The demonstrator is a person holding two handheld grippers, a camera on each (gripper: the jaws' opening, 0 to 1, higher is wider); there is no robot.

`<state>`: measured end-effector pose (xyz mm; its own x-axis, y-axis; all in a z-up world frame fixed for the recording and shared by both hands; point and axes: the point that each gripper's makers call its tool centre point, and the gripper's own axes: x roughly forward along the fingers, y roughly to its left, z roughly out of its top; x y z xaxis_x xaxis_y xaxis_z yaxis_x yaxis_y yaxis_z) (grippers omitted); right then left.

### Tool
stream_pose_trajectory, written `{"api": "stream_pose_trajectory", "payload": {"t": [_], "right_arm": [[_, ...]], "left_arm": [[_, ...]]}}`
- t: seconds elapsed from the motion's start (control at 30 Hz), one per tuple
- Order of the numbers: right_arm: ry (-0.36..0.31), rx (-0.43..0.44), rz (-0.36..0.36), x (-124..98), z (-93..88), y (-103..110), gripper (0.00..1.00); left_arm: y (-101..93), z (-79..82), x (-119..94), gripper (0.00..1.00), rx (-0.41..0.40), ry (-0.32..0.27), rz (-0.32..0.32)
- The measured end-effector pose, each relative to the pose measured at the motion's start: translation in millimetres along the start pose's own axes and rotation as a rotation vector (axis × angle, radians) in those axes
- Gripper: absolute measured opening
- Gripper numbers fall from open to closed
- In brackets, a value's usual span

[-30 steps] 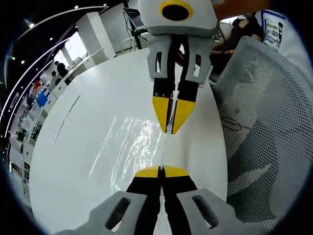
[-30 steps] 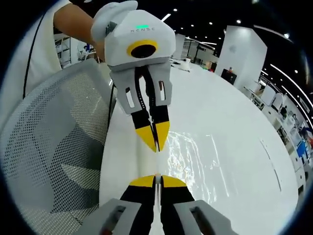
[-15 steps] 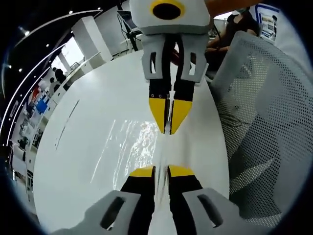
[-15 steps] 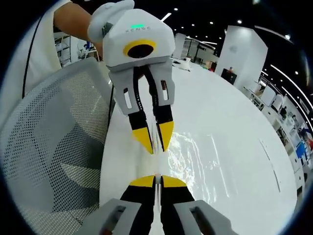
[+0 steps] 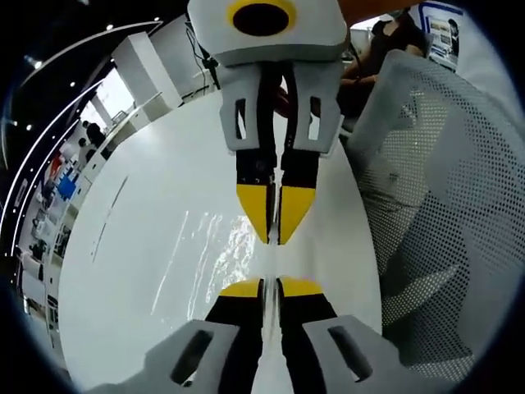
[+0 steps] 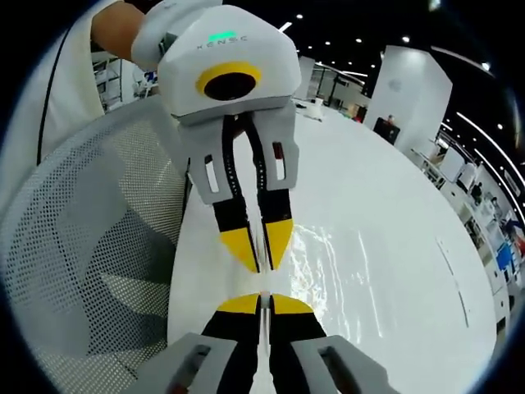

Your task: Open the resealable bag by pulling the two sides of the seal apart until the entire bag opening is separated and visibly accessible.

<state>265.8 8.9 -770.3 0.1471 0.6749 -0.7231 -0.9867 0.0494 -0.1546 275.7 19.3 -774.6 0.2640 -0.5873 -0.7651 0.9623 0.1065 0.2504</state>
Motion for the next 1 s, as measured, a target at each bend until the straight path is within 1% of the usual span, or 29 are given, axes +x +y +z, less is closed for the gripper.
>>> {"api": "stream_pose_trajectory", "payload": {"t": [0.27,0.3,0.33,0.4,0.47,0.5,1.0], "right_arm": [[-0.004,0.0,-0.007,-2.2,-1.4,-2.1,0.0],[-0.006,0.001,-0.009,-2.4,-1.3,-2.5,0.0],[-0.005,0.001,-0.009,-2.5,-1.6,-2.8,0.0],[-0.002,0.0,-0.007,-2.7,-2.4,-2.4,0.0],[0.003,-0.006,-0.012,-2.9,-4.5,-3.2,0.0],[0.001,0.004,-0.008,-3.6,-5.7,-2.7,0.0],[0.022,0.023,-0.021,-15.4,-20.7,-3.6,0.0]], "left_arm": [[2.1,0.3,0.2,0.0,0.007,0.005,-0.008],[2.5,0.5,0.1,0.0,0.005,0.006,-0.007],[2.5,0.8,0.8,0.0,-0.016,0.009,-0.01],[2.8,0.9,1.6,0.0,-0.021,0.011,-0.01],[3.4,0.2,2.1,0.0,-0.011,0.017,-0.007],[3.6,-0.1,1.8,0.0,-0.01,0.019,-0.008],[5.8,-2.7,1.4,0.0,-0.049,0.025,-0.008]]}}
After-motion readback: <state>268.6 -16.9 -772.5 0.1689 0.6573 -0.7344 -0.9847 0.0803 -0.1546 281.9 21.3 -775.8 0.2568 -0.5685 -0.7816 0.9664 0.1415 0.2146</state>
